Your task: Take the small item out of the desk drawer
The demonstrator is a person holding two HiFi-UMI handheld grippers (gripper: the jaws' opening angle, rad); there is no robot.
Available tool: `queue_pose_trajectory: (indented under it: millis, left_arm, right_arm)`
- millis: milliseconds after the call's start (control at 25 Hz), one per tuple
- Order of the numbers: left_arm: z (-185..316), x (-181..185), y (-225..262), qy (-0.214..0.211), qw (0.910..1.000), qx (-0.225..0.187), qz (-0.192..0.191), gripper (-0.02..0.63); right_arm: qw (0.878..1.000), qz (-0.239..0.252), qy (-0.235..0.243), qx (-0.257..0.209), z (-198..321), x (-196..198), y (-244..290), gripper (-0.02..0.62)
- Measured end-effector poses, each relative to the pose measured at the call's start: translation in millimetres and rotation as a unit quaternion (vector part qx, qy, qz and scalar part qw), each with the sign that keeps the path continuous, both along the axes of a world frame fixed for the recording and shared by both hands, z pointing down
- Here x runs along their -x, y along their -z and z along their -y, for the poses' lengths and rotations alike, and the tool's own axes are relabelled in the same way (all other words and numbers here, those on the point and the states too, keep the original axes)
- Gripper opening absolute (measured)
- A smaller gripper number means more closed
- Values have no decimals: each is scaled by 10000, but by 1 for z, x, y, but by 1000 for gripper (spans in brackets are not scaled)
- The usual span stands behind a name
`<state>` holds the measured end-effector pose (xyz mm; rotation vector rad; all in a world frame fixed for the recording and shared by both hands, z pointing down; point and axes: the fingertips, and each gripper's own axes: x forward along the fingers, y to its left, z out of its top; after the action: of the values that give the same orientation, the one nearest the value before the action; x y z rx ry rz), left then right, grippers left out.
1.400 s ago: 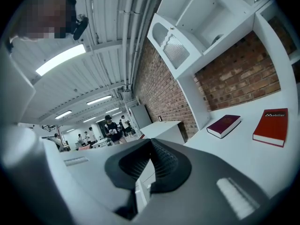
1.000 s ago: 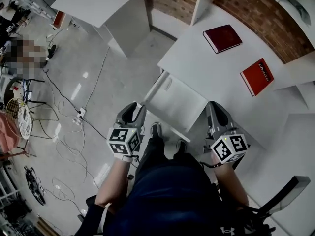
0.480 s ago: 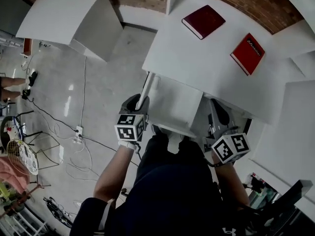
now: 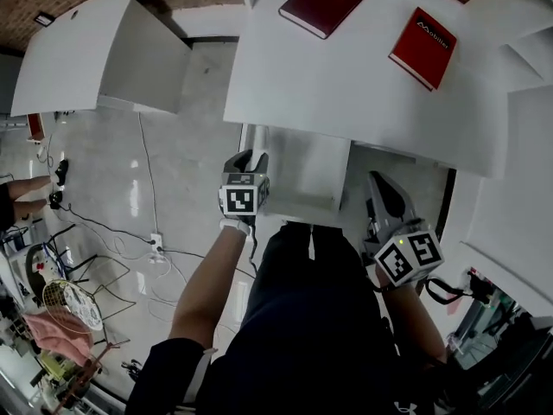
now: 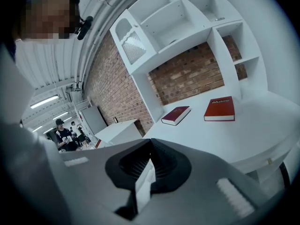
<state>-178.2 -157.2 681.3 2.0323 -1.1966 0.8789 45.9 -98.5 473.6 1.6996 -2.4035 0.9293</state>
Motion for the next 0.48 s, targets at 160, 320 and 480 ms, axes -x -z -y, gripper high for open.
queue_pose_trajectory:
  millis: [160,320,480]
  left_arm:
    - [12,-8,-34,-126,9985,143,521,156]
    - [15,-14,-73,-94,9947,428,932,164]
    - [21,-12,-111,-295,9853,443,1620,164]
  right_arm:
    - [9998,168,-72,119,-2,-10,-19,3]
    - [9992,249,-167,275,-4,-22,-33,3]
    - [9980,276,-346,445,-14,-34,-48,3]
